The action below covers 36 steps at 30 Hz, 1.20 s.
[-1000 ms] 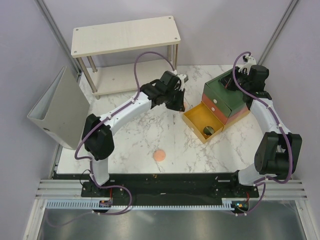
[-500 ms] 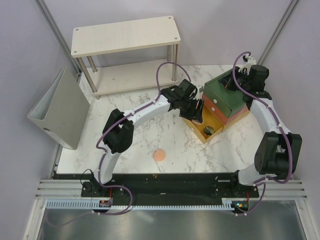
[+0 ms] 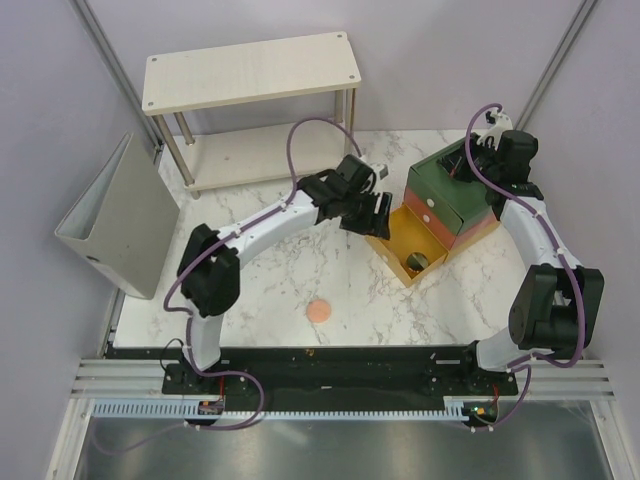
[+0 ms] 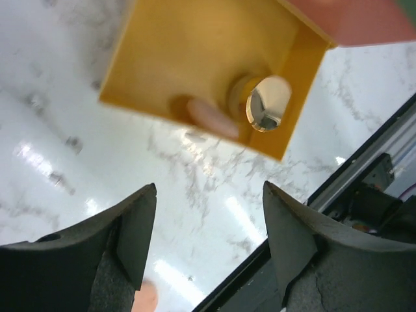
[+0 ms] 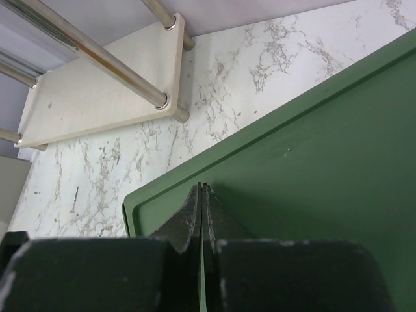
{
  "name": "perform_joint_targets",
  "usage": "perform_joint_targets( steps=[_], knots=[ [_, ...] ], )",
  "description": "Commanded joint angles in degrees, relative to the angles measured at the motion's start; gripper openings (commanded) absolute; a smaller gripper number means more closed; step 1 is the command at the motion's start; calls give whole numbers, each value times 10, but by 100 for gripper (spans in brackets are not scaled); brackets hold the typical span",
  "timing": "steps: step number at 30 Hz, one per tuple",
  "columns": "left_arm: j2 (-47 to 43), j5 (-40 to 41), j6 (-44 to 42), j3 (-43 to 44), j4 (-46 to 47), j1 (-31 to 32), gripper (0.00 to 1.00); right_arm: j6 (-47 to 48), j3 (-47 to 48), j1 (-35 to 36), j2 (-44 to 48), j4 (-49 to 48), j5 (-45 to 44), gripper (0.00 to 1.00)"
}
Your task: Organize the makeup
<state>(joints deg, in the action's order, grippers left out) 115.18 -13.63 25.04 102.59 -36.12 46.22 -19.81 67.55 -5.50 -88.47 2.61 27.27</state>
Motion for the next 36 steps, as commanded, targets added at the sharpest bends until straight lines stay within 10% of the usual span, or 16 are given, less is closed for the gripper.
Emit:
perform_joint_targets(
  steps=[1,12,27,33,36],
  knots=[
    [-111,44,-3,-139,-2,-33,73,26,-75,7,-59,250,-29,0],
    [-270,14,4,-432,-22,-48,74,25,-75,7,-68,249,-27,0],
    [-118,-3,-6,-412,18,6,69,24,-73,8,-69,249,-26,0],
    [-126,3,-17,-404,13,8,2,25,-71,8,-70,249,-26,0],
    [-145,9,-23,-390,9,8,2,25,-69,8,-72,249,-26,0]
  ],
)
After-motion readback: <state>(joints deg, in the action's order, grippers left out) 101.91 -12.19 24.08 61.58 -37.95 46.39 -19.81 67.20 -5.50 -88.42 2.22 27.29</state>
